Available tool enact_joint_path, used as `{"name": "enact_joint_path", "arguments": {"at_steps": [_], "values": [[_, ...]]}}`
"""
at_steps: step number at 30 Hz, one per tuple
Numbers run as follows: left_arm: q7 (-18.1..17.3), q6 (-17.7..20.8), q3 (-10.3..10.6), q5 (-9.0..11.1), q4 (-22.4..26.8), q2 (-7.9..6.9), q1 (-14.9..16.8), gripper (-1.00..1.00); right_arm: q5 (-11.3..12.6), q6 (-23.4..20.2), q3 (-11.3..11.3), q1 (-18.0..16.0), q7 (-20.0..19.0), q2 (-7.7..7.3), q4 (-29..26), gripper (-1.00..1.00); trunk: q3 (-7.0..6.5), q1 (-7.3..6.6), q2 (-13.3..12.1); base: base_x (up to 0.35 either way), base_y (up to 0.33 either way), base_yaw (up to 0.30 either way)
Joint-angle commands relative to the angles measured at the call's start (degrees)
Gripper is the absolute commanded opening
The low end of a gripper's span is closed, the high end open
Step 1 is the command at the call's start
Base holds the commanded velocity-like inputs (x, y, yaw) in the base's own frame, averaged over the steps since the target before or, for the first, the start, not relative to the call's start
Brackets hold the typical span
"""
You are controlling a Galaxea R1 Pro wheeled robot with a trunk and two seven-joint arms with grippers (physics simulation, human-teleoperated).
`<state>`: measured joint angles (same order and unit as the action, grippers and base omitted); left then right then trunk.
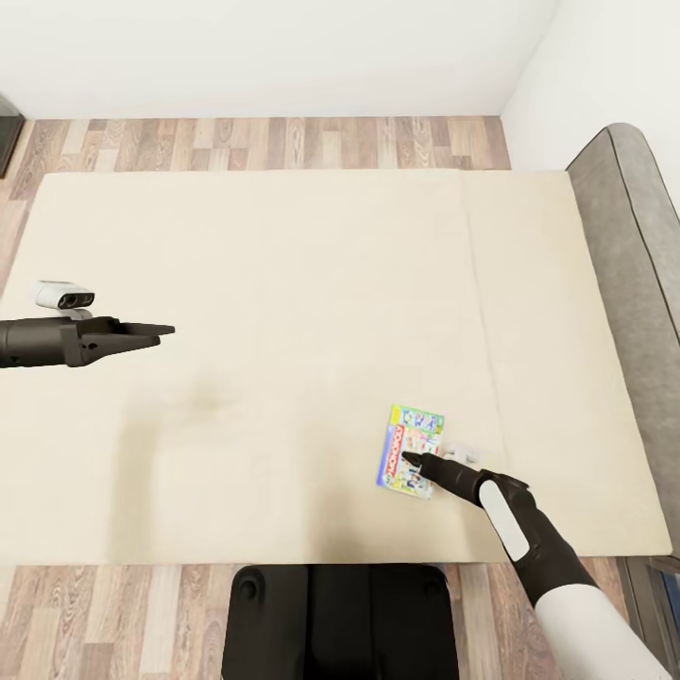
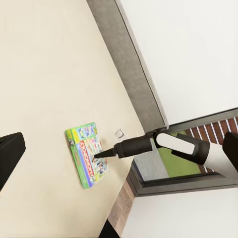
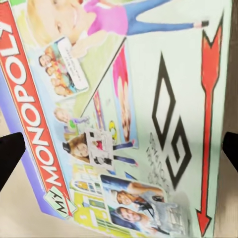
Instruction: Put all the toys in the child's room - the three board games (two on the bed and one on the table), the two jigsaw puzzles on the table, and the tennis ball on the table - inside the toy box on the table in the child's room.
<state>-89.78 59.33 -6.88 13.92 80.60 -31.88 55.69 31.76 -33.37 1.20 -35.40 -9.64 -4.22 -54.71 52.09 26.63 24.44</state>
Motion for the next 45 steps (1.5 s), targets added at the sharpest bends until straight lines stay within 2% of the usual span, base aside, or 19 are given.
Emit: {"name": "enact_joint_path", "arguments": {"at_steps": [1,16,27,45], "values": [[-0.22,0.61,0.02,-0.03,0.00,-0.02,0.03,1.00,0.08,-0.18,0.35,-0.01,-0.03,-0.06,-0.05,1.00,0.06,0.03,0.08,0.000,0.026,0.000],[-0.22,0.61,0.02,-0.04,0.00,-0.02,0.02,1.00,0.06,-0.20,1.09,-0.28,-0.03,-0.11,-0.17,1.00,0.06,0.03,0.08,0.000,0.077,0.000],[-0.22,0.61,0.02,-0.04,0.00,0.00,0.03,1.00,0.06,-0.63,1.09,-1.94,-0.07,-0.94,-0.56,1.00,0.06,0.03,0.08,0.000,0.006,0.000],[-0.22,0.61,0.02,0.05,0.00,0.00,0.03,1.00,0.06,-0.27,1.09,-3.18,0.05,-0.48,-0.51,1.00,0.06,0.03,0.08,0.000,0.000,0.000]]}}
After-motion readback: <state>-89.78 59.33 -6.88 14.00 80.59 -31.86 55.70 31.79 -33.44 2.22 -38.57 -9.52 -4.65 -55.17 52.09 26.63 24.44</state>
